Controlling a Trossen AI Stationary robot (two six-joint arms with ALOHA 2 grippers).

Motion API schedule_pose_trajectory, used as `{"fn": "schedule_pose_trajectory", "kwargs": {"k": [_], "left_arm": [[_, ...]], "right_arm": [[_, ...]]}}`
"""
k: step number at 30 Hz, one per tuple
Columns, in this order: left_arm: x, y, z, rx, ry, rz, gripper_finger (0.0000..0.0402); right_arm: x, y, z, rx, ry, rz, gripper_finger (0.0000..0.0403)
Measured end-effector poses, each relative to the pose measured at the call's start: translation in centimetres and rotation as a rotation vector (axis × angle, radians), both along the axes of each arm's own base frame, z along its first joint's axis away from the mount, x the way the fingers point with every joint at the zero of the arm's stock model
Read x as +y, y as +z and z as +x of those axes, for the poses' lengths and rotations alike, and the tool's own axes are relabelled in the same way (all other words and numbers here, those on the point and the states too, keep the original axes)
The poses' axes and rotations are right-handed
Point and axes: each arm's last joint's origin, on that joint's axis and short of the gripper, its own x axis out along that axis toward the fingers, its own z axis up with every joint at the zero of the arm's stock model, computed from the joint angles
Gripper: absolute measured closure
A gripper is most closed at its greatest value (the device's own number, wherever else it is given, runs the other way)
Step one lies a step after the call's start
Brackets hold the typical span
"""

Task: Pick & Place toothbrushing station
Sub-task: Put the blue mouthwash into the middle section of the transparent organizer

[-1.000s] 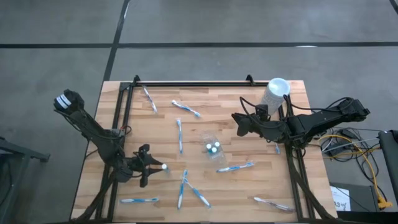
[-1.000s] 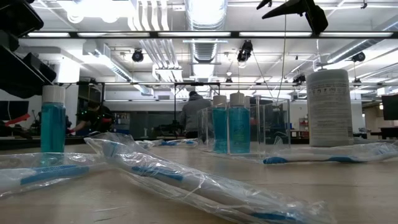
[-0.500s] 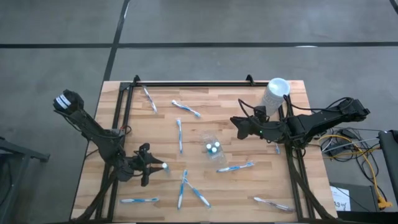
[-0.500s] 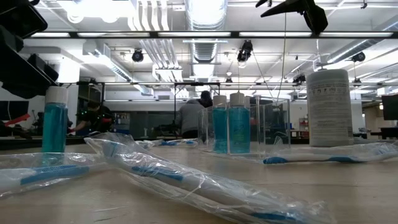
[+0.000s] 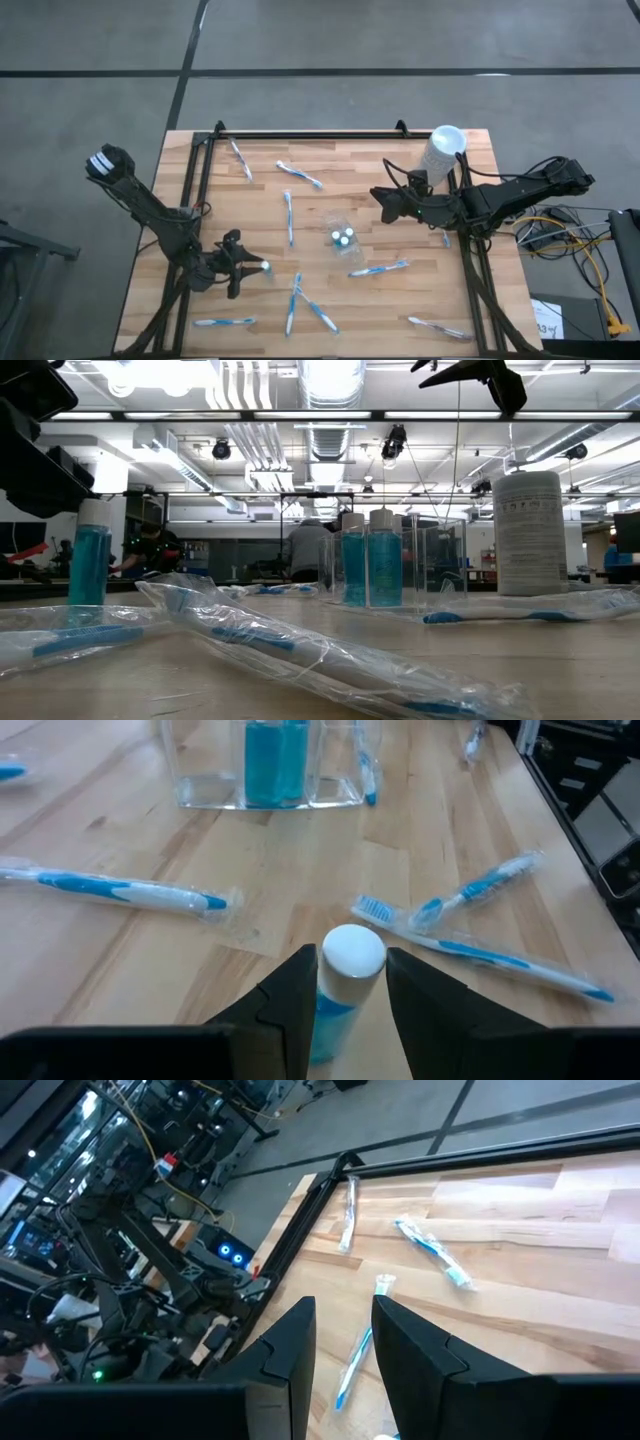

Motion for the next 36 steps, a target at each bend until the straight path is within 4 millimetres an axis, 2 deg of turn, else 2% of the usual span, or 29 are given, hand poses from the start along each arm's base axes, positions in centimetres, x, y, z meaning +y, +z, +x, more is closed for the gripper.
{"fn": "schedule_pose_trajectory", "kwargs": {"k": [13,36], "left_arm": [[0.0,0.0,0.0,-0.003,0.045,-0.089,0.0275],[-0.01,0.0,-0.01,-0.002,0.039,-0.082,0.0275]], "right_arm": [[0.0,-0.01,0.01,0.001,0.001,-0.001,0.0305],[0.0,-0.01,0.01,0.001,0.001,-0.001,0.0305]]}}
